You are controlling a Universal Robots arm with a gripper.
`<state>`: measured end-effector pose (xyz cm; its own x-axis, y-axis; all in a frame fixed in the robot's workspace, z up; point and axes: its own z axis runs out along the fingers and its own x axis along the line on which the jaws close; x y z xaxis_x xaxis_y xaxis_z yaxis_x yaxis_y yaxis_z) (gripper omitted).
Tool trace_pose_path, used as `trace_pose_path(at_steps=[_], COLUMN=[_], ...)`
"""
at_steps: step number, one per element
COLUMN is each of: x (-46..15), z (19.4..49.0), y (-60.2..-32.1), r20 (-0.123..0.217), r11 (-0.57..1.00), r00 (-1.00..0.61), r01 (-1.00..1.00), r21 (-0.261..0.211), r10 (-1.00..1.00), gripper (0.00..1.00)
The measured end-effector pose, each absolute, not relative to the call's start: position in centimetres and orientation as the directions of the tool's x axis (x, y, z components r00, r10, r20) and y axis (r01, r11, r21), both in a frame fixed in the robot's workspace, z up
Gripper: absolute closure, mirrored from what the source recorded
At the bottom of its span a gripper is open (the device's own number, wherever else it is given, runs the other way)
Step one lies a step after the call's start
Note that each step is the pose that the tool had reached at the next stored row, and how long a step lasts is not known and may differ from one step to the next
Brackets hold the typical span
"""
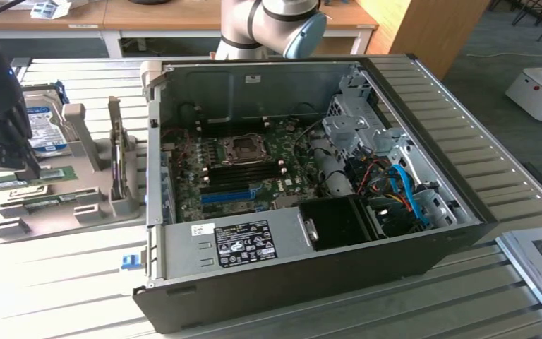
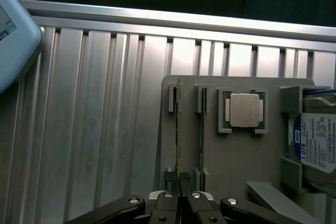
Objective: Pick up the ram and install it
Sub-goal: 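Pick up the ram and move it above insertion slot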
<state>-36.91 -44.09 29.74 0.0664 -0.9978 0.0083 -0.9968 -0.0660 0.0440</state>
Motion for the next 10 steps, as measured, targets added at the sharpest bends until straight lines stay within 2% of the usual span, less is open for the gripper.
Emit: trace_pose_path(at_steps=[10], x=[-36.91], z=[30.79], y=[-44.09], r20=[0.008], r11=[-0.066], r00=[0.066], r01=[-0.997], r21=[0.044], r10=[-0.998], gripper=[0.88])
